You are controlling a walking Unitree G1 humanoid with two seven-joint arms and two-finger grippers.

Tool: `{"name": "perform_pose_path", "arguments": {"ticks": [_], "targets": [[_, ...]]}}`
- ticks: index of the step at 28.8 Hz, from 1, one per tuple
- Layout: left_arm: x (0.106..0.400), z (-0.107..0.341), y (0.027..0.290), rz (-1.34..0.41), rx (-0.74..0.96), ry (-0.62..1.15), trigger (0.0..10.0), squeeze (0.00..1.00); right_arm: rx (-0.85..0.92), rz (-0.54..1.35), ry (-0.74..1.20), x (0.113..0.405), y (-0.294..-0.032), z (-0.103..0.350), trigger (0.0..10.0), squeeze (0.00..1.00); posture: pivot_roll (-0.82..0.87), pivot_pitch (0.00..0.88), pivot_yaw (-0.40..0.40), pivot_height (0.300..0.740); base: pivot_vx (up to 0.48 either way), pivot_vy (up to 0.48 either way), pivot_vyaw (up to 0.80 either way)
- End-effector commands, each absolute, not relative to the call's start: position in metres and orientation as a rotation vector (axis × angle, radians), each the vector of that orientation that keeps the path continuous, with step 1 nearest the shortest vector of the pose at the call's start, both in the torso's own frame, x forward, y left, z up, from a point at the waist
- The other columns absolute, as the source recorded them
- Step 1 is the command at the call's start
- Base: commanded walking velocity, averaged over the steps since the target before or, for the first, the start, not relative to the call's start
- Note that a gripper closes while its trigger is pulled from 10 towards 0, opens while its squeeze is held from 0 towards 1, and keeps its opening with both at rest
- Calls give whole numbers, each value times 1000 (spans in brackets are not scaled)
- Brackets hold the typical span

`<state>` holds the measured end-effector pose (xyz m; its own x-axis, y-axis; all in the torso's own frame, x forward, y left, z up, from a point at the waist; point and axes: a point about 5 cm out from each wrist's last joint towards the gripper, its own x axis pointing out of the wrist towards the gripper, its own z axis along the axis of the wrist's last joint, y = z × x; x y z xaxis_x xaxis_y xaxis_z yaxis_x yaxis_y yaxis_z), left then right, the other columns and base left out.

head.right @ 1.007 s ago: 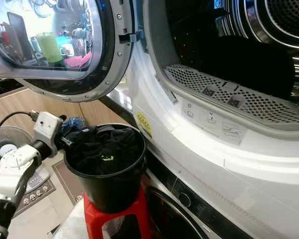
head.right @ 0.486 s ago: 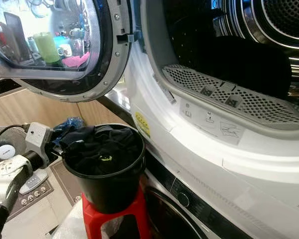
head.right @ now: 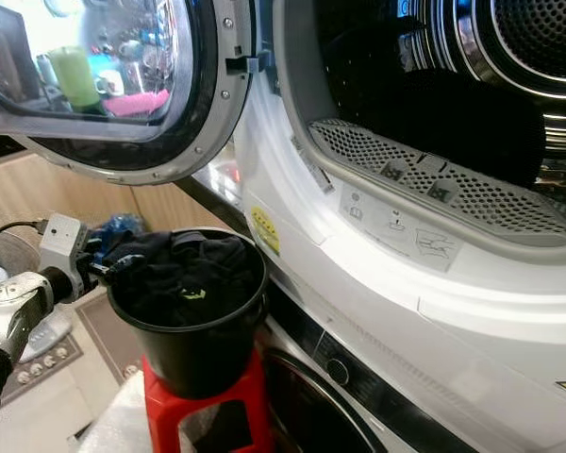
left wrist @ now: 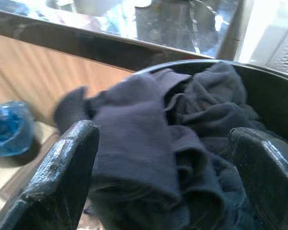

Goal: Clothes washing

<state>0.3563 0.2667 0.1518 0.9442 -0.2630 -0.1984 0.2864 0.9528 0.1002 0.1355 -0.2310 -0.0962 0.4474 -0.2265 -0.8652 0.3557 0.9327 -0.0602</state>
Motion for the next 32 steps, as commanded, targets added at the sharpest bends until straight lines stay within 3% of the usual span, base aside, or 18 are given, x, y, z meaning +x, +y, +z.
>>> {"name": "perform_pose_path", "arguments": {"ticks": [1, 16, 32], "targets": [[359, 156, 269, -277, 148, 190, 10000, 0, 124, -355, 1038, 133, -234, -96, 10000, 0, -27, 108, -42, 740, 0, 0, 0], [366, 194, 289, -198, 257, 190, 10000, 0, 60, -287, 999, 147, -242, -88, 10000, 0, -17, 159, -75, 740, 0, 0, 0], [364, 171, 294, -75, 210, 366, 10000, 0, 51, -263, 1016, 142, -237, -91, 10000, 0, -10, 149, -70, 740, 0, 0, 0]]}}
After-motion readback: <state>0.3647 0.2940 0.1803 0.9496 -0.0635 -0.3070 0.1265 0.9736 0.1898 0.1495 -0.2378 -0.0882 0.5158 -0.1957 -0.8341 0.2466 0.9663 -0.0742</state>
